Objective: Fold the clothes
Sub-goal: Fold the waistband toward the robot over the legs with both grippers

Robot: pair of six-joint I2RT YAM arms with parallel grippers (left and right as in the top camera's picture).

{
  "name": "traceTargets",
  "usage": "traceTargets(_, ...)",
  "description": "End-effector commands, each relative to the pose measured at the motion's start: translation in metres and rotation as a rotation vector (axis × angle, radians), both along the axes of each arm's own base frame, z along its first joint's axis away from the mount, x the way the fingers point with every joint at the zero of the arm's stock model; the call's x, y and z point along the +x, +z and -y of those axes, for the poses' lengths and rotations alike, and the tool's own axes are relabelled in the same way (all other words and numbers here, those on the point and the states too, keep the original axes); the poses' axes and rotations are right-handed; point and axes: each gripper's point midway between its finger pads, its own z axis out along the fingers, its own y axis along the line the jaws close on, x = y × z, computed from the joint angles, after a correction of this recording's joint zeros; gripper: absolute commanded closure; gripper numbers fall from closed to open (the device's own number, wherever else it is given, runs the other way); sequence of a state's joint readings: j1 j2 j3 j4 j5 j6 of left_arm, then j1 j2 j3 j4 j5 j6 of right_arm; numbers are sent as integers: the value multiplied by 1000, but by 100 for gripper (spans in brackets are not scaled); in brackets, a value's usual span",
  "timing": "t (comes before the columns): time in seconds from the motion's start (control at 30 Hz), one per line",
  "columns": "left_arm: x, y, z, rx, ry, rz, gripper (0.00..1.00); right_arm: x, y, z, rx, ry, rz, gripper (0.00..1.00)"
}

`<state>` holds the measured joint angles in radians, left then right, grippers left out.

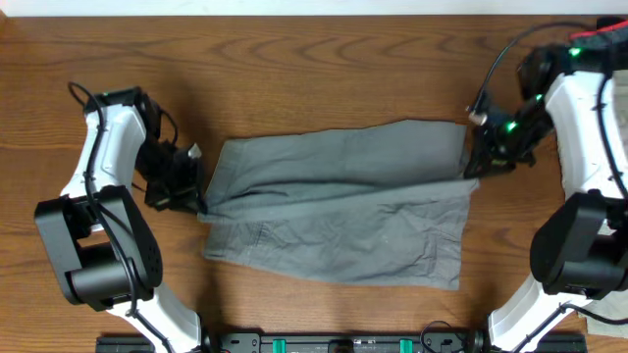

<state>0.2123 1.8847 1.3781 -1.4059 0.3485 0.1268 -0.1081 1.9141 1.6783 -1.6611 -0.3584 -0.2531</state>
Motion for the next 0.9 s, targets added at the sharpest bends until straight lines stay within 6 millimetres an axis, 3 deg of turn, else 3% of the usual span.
traceTargets(0.0, -15, -5, -19, 50, 52, -50, 94, -21, -19, 2, -44, 7, -95, 99)
traceTargets(0.23, -14, -4, -32, 27, 157, -43, 94, -55, -44, -8, -43, 21, -226, 99)
traceTargets(0.47, 1, 16, -30, 3, 169, 97, 94, -44, -43, -13, -15, 7, -178, 99)
traceTargets(0.63, -3, 49, -28, 35, 167, 213, 94, -44, -27, -26, 78, 53, -128, 99)
traceTargets(0.87, -3, 90, -28, 88, 163, 418, 94, -24, 5, -43, 170, 81, 126, 99)
